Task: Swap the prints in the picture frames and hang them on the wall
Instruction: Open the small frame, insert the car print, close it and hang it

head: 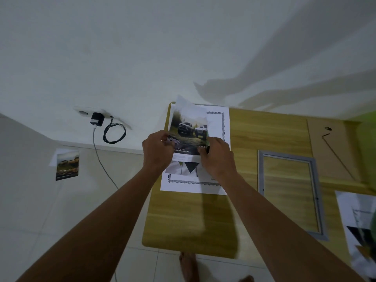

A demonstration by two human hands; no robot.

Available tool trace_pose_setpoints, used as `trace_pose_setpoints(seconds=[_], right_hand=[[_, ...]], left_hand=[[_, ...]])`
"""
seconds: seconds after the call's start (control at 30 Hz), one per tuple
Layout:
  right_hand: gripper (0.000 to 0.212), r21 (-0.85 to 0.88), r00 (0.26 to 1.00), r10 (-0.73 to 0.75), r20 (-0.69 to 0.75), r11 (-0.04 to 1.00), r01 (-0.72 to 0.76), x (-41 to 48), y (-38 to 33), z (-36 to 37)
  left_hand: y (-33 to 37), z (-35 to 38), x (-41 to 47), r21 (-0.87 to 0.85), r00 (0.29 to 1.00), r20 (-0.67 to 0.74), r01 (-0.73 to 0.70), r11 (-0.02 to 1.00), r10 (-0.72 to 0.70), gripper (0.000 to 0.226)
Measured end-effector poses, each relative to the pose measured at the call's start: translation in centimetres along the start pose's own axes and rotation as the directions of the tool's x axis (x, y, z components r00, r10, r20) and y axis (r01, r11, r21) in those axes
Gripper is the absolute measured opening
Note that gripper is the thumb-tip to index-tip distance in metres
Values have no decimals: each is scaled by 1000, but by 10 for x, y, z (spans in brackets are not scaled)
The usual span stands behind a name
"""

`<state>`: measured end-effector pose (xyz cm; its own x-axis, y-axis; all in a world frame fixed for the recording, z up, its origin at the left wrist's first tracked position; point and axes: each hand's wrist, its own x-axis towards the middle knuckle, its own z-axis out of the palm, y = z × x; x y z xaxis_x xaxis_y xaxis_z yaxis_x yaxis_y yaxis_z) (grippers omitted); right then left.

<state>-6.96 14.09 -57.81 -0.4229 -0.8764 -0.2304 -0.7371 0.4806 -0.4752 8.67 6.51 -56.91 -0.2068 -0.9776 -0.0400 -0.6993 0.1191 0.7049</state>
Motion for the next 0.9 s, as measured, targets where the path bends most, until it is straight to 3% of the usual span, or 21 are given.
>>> trace_pose_setpoints(seconds=[0.1, 0.17, 0.3, 0.37, 0.47, 0.57, 0.63, 0.77, 0.9], right_hand=[[35, 232, 999, -42, -31, 972, 49, -1, -14, -11], [39, 440, 999, -37, 9, 898, 29, -5, -27, -27], [28, 689, 996, 88, 31, 720, -85, -10, -30, -55], [27, 709, 988, 154, -5, 697, -105, -11, -21, -65], [33, 641, 972, 200, -122, 764, -77, -17, -2, -80], [34, 665, 938, 287, -194, 741, -89, -29, 16, -99], [35, 708, 923, 326, -205, 700, -90, -38, 28, -112], [43, 763, 933, 312, -178, 643, -69, -59, 61, -133], [44, 742, 944, 293, -153, 664, -86, -81, 97, -148]], left_hand=[[12, -4, -4, -95, 993, 93, -67, 993, 76, 20], [24, -4, -9, -162, 976, 165, -118, 980, 144, 22], [56, -5, -22, -338, 908, 382, -37, 940, 173, 37], [67, -4, -27, -366, 880, 444, 7, 930, 168, 48], [76, 1, -29, -428, 862, 496, 136, 893, 106, 53], [85, 9, -32, -356, 927, 372, 100, 929, 43, 48], [91, 14, -31, -322, 962, 272, 121, 939, -31, 52], [104, 25, -32, -383, 908, 402, 284, 879, -118, 68], [122, 36, -45, -430, 907, 418, 251, 867, -55, 69]])
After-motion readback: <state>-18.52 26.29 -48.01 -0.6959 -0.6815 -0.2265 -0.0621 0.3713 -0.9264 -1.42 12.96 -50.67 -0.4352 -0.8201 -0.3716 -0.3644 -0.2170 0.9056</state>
